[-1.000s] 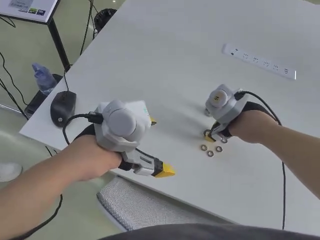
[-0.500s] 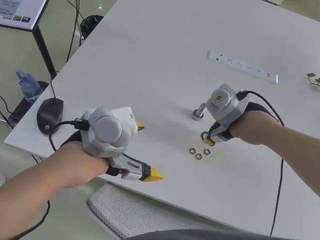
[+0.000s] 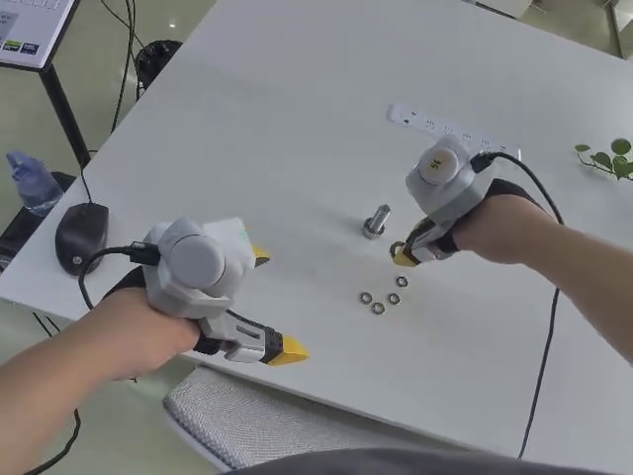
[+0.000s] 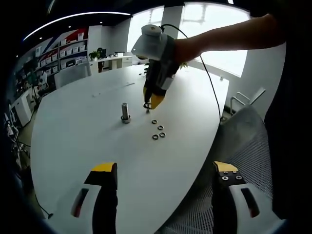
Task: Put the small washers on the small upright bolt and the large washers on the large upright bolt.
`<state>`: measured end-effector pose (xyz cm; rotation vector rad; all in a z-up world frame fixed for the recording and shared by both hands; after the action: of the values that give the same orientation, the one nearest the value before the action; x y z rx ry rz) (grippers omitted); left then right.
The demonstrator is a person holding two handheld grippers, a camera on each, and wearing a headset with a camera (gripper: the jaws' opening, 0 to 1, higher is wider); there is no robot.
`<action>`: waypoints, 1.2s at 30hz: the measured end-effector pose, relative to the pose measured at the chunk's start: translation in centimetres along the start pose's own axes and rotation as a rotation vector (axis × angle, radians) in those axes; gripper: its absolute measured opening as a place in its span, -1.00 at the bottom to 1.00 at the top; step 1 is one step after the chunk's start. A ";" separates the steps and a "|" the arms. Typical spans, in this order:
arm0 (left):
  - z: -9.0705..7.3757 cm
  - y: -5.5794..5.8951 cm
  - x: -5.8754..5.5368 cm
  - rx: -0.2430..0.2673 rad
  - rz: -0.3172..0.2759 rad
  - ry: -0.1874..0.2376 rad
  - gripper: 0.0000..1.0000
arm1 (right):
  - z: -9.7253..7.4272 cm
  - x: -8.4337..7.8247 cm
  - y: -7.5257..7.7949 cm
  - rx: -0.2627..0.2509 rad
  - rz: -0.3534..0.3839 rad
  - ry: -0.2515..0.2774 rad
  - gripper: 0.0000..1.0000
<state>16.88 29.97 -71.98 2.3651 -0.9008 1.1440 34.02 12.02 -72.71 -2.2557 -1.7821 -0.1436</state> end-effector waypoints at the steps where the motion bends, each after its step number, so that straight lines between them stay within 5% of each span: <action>1: 0.0 0.0 0.0 0.000 -0.001 0.000 0.58 | -0.2 0.1 0.1 -0.002 0.002 0.003 -0.57; 17: -0.2 -0.2 -0.5 0.003 0.004 -0.023 0.58 | -0.8 1.9 4.1 -0.041 -0.030 -0.014 -0.56; 36: -0.2 -1.1 -0.1 0.017 0.004 -0.007 0.64 | 0.3 4.4 6.8 -0.051 -0.042 -0.014 -0.56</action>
<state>17.45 30.90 -71.96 2.3834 -0.9023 1.1492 41.67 14.74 -72.93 -2.2606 -1.8536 -0.1839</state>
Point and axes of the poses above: the centre of the closed fingertips' face, and the gripper's own axes: z roughly forward along the fingers, y roughly to its right, x roughly out of its top, the point moved 7 cm from there along -z, roughly backward along the fingers, and after that the axes turned 9 degrees about x, right-handed, at the moved point
